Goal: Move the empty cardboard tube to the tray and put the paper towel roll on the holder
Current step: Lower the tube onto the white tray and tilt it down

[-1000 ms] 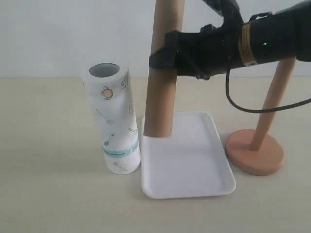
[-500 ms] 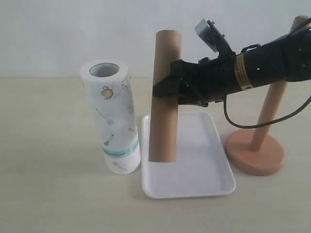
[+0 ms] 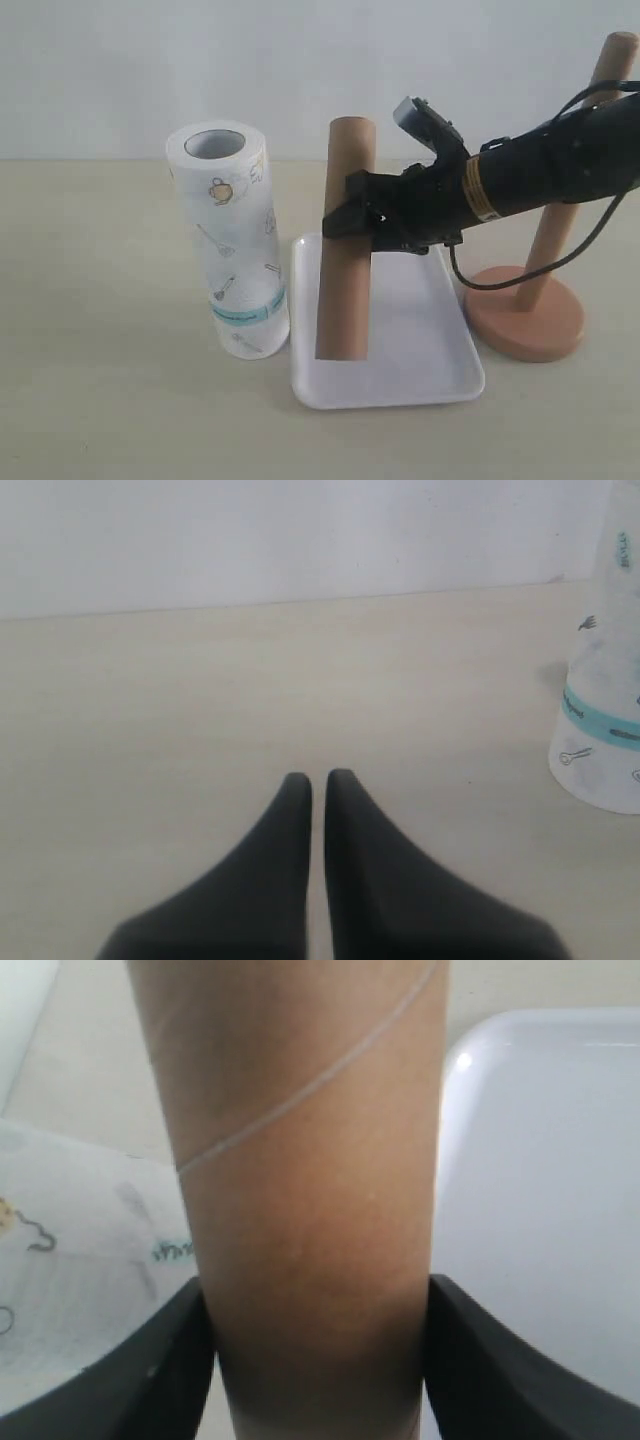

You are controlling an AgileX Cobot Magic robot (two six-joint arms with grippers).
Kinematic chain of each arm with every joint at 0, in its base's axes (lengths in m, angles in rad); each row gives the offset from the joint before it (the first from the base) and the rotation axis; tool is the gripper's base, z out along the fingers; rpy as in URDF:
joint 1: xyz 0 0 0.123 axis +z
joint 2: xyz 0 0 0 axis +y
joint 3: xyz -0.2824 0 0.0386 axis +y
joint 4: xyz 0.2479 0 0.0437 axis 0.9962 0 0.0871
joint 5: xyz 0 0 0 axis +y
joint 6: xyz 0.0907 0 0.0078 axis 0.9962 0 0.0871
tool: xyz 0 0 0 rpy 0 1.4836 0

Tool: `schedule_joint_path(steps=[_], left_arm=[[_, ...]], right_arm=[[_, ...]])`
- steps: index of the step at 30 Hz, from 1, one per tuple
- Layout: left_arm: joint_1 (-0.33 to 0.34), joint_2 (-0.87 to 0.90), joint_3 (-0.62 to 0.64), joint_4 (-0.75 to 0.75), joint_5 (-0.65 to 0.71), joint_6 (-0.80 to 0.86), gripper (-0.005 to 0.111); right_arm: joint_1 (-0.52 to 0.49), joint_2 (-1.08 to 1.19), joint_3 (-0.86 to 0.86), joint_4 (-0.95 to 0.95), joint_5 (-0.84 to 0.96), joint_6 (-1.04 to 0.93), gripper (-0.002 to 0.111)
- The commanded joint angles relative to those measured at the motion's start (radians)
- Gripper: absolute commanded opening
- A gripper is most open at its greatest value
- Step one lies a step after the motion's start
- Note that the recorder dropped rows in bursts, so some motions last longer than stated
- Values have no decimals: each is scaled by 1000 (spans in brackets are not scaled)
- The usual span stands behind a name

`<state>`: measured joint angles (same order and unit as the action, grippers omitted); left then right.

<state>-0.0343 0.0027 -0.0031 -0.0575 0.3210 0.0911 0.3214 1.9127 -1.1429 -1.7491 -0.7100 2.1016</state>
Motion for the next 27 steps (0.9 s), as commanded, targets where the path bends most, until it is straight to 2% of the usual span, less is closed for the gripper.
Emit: schedule_joint_path(steps=[1,6,20,27], left_arm=[[4,-3,3,-3,-6,2,4],[4,-3,3,-3,-6,2,4],[4,-3,3,-3,-6,2,4],[4,-3,3,-3,-6,2,4]], right_arm=[[66,-3,5,5,120,-9,0],[117,-3,5,5,232,-14,0],[113,-16,14,5,167,-63,0],[116,-16,83,5,285,-141,0]])
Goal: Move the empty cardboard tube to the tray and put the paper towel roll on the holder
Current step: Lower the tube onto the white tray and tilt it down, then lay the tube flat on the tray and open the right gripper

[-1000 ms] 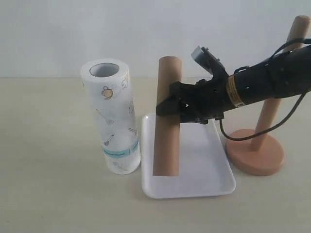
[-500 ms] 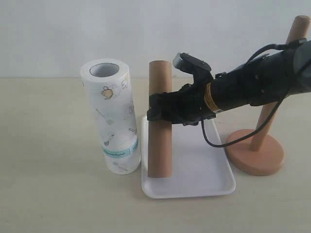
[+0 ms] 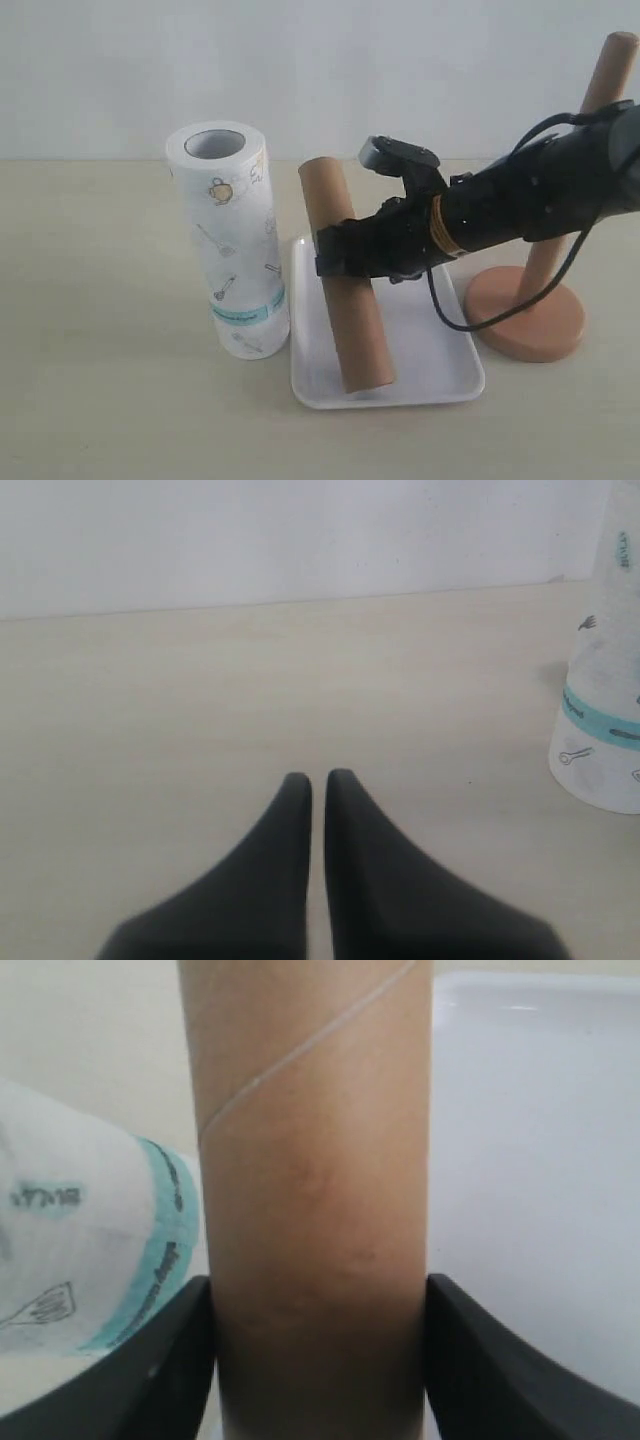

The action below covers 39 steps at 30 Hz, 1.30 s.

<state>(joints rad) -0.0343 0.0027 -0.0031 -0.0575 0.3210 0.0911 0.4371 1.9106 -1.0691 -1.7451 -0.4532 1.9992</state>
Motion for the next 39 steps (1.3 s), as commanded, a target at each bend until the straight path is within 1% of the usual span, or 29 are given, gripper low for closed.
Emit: schedule_joint_path(steps=[1,4,12,17,21,23,26,29,39], left_arm=[[4,-3,3,-3,-6,2,4],[4,-3,3,-3,-6,2,4],[4,-3,3,-3,-6,2,4],[4,-3,3,-3,-6,2,4],[4,-3,3,-3,-6,2,4],[4,-3,3,-3,-6,2,4],[4,-3,3,-3,-6,2,4],[4,-3,3,-3,-6,2,4],[4,-3,3,-3,-6,2,4]], right_arm=[[1,-13,10,1,28,-39,0],[1,-7,10,1,96,-2,0],[1,55,10,1,116,40,0],[1,55,10,1,152,95,0],[1,55,10,1,151,98,0],[1,55,10,16,150,98,4],[1,55,10,21,158,101,16],[1,55,10,21,150,101,25],[1,55,14,4,141,99,26]])
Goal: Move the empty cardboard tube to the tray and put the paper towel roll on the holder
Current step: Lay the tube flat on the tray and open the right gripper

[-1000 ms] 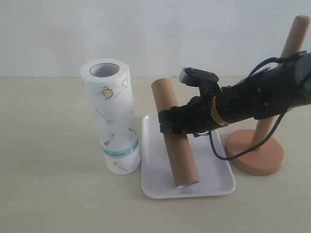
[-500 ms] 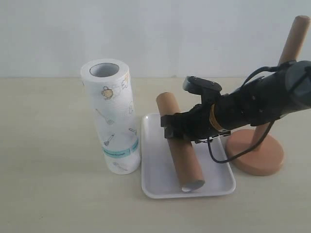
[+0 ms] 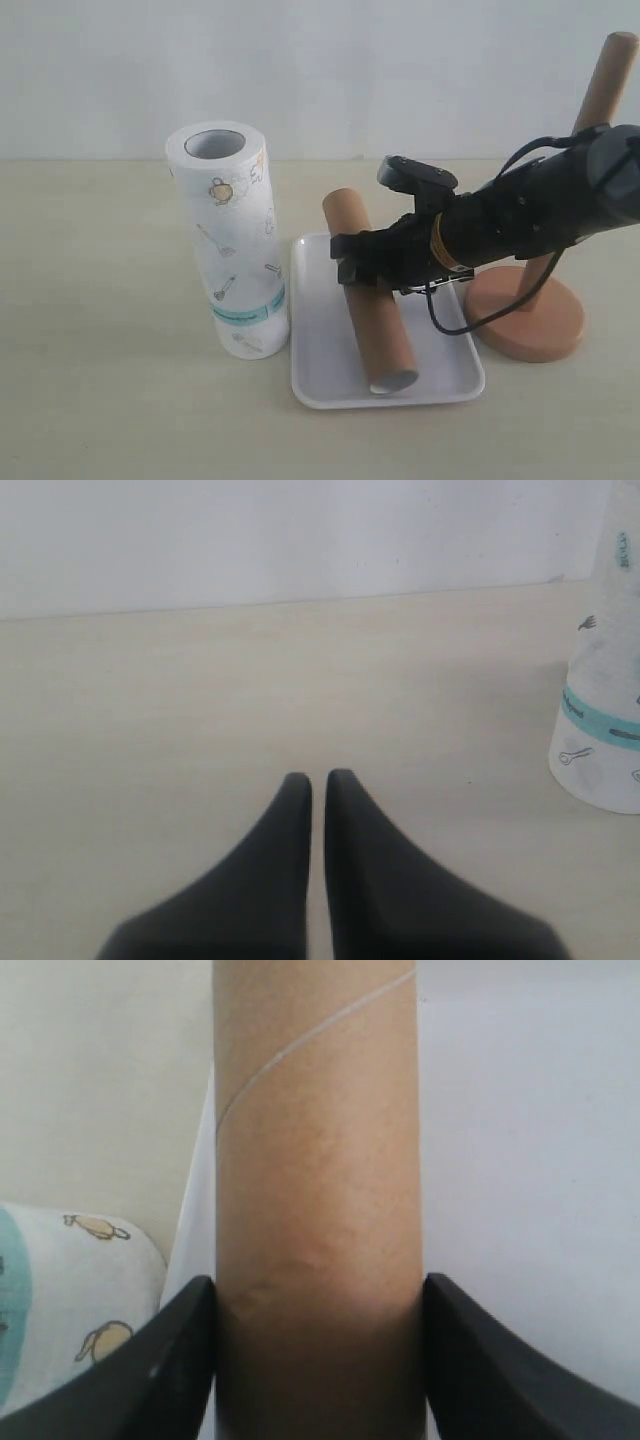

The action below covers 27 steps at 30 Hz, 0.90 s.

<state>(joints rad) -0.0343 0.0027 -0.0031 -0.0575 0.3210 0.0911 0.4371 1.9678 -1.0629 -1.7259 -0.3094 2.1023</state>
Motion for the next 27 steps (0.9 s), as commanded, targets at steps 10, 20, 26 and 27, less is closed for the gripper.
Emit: schedule_joint_path(steps=[10,20,26,27], left_arm=[[4,-3,3,-3,-6,2,4],[4,-3,3,-3,-6,2,4],[4,-3,3,-3,-6,2,4],[4,-3,3,-3,-6,2,4]], right_arm=[[1,-2,55,-10,50,-4,26],[1,-2,55,-3,46,-4,52],[1,-2,51,-3,32,-4,86],[1,-2,47,-3,25,-4,88]])
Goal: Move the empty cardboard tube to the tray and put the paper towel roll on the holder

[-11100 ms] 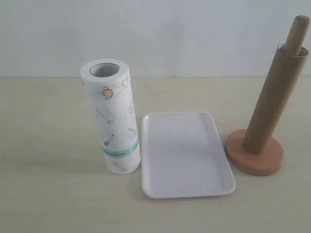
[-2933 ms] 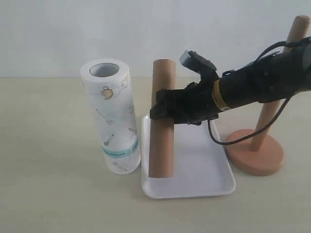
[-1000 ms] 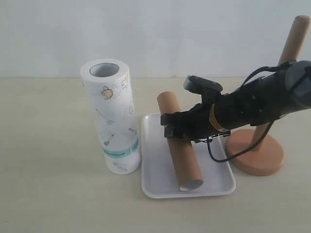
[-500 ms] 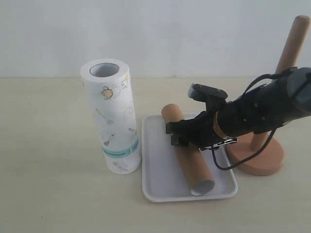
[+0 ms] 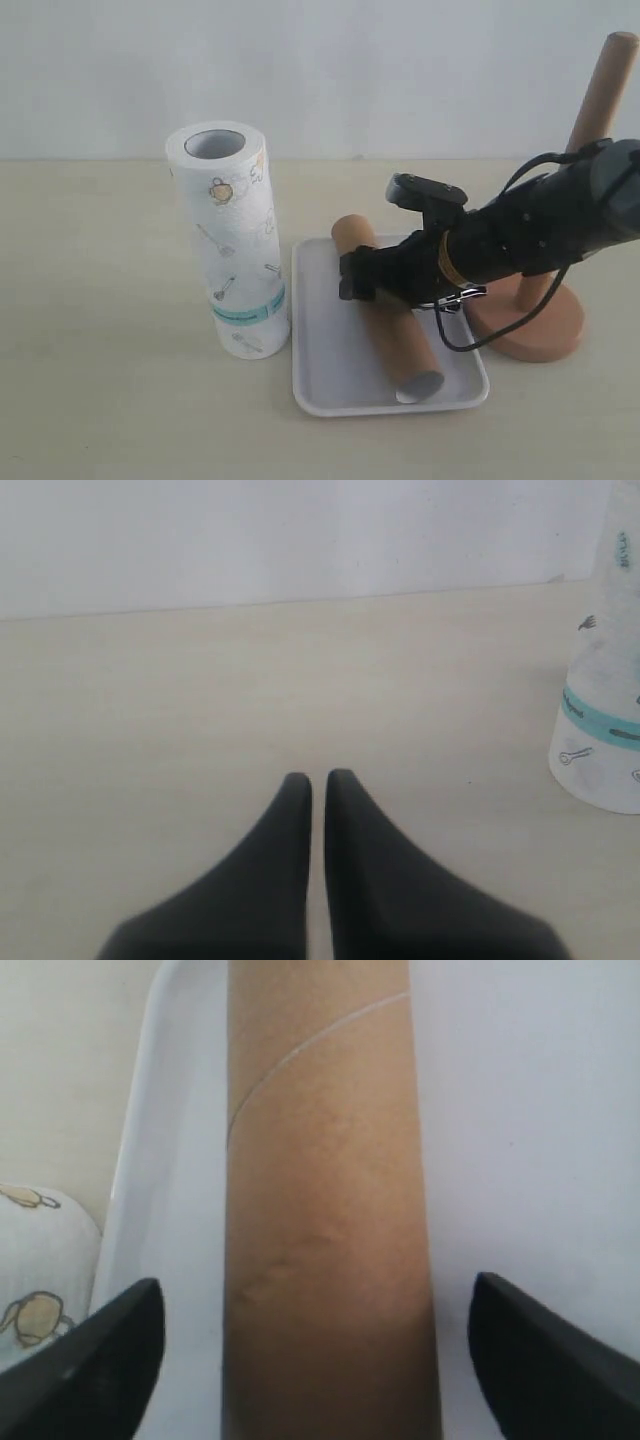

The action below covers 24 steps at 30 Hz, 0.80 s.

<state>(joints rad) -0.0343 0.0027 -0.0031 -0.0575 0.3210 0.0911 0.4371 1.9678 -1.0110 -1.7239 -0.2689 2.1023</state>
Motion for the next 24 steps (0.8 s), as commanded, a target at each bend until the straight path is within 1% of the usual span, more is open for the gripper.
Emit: schedule_joint_path(steps=[1,6,15,22,23,24], left_arm=[[4,-3,3,-3,-6,2,4],[4,-3,3,-3,-6,2,4],[4,-3,3,-3,-6,2,4],[4,-3,3,-3,-6,2,4],[4,-3,3,-3,-6,2,4],[4,-3,3,-3,-6,2,4]], right_arm=[[1,-4,-11,-5,-25,-4,89],[1,-44,-49,-8,-78,-4,89],[1,-210,-49,-21,-65,-4,89],[1,-364,-49,-21,-151,-4,88],[1,-392,-49,-21,-177,-4,87],[1,-418,-49,-21,-202,-4,83]])
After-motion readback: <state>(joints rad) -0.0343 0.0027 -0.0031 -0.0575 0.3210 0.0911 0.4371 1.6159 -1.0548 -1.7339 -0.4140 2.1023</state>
